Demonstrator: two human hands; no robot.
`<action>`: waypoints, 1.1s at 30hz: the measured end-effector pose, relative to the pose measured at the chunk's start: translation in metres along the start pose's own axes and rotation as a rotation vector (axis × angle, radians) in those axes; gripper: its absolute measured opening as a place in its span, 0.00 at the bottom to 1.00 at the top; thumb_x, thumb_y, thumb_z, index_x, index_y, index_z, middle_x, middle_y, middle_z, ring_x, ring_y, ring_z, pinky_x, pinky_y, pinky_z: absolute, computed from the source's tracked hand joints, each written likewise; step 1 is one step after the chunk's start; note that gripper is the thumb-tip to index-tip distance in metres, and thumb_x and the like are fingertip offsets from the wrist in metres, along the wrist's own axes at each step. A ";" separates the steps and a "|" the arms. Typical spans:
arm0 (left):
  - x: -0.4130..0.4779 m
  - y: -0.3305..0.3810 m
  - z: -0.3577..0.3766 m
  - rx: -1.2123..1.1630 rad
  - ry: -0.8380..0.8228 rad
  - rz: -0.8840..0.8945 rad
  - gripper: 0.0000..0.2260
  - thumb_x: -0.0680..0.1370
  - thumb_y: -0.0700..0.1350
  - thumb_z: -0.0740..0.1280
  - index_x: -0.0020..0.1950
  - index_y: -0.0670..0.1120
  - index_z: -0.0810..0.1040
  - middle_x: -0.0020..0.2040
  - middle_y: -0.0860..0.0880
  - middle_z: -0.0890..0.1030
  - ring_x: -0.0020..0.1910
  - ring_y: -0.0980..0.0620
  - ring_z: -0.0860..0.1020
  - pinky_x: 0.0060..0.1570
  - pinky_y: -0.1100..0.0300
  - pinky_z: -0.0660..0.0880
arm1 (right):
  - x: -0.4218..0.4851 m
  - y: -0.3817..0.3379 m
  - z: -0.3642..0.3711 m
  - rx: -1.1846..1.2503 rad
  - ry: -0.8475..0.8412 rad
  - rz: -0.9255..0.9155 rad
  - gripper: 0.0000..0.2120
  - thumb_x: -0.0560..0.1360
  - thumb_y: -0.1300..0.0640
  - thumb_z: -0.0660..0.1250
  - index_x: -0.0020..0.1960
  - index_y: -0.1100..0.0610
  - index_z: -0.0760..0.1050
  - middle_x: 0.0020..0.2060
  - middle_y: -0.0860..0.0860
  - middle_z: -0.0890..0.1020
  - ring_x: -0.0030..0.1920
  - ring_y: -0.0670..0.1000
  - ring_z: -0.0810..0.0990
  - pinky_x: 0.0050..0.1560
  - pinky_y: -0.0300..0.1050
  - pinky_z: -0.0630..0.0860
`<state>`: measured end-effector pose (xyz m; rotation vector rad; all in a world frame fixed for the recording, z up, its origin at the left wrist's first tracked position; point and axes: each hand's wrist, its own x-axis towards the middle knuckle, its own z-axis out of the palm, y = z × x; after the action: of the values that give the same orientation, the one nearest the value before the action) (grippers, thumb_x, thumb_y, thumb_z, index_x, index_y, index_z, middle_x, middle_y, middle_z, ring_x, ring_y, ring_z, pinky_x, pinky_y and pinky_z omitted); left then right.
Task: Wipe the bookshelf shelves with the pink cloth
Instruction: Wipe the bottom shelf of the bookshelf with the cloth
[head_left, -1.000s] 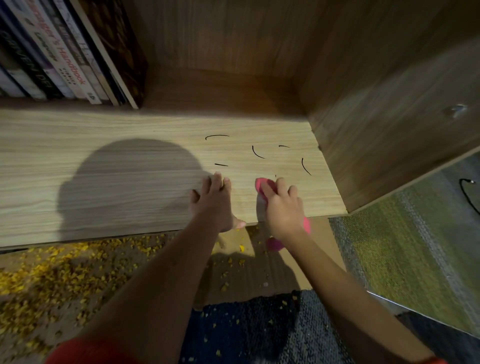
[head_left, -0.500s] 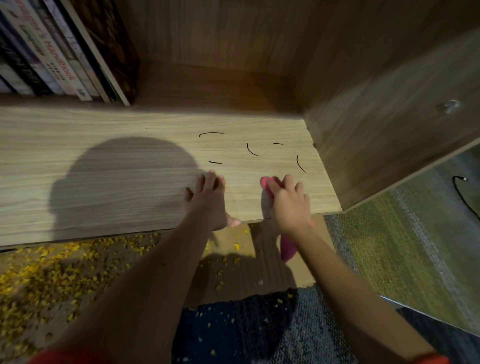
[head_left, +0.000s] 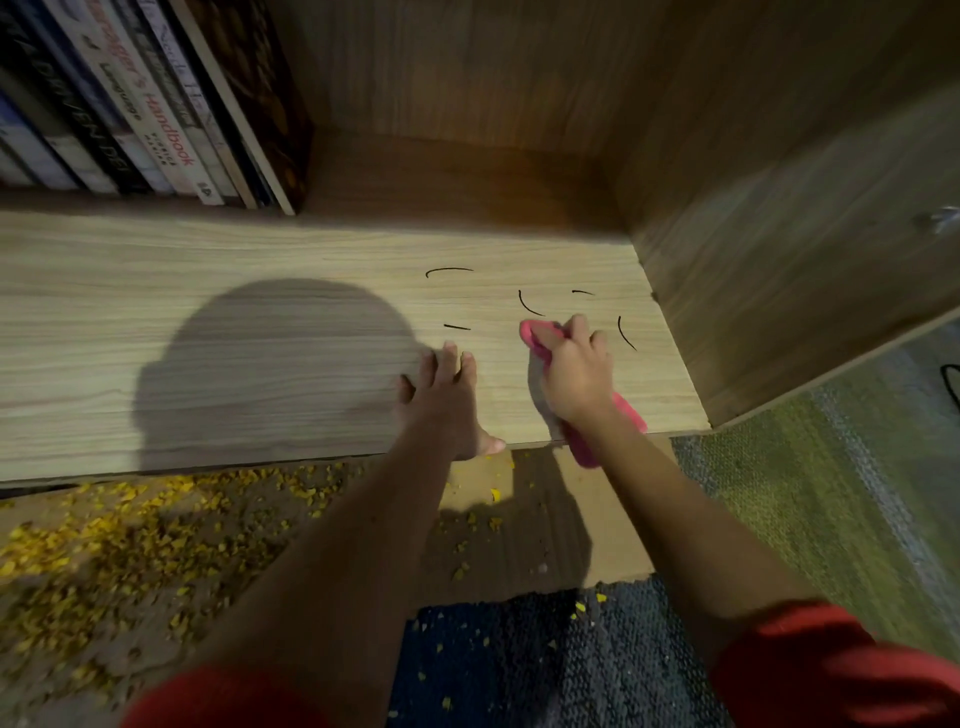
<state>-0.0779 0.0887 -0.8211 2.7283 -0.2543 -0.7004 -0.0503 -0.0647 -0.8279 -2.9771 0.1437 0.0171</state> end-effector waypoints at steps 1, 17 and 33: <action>0.000 -0.001 0.001 0.000 0.003 0.000 0.48 0.71 0.60 0.70 0.77 0.46 0.41 0.77 0.48 0.37 0.76 0.45 0.38 0.73 0.44 0.43 | 0.001 -0.007 0.004 0.031 0.007 0.014 0.19 0.77 0.61 0.57 0.68 0.54 0.69 0.61 0.58 0.67 0.58 0.60 0.66 0.58 0.52 0.66; 0.002 -0.065 -0.032 -0.014 0.086 -0.039 0.51 0.66 0.64 0.72 0.78 0.48 0.46 0.78 0.51 0.45 0.76 0.49 0.45 0.73 0.48 0.47 | -0.008 -0.038 0.020 0.069 0.075 0.038 0.19 0.78 0.59 0.56 0.69 0.53 0.67 0.63 0.58 0.67 0.57 0.61 0.66 0.56 0.52 0.66; 0.012 -0.068 -0.024 -0.129 0.074 -0.007 0.52 0.67 0.61 0.73 0.78 0.49 0.41 0.78 0.53 0.40 0.76 0.51 0.40 0.72 0.49 0.39 | 0.006 -0.053 0.020 -0.049 0.059 -0.251 0.17 0.80 0.56 0.56 0.68 0.49 0.70 0.60 0.56 0.68 0.58 0.60 0.66 0.56 0.53 0.66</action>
<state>-0.0493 0.1551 -0.8294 2.6272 -0.1764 -0.5945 -0.0393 -0.0096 -0.8392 -3.0222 -0.2263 -0.0983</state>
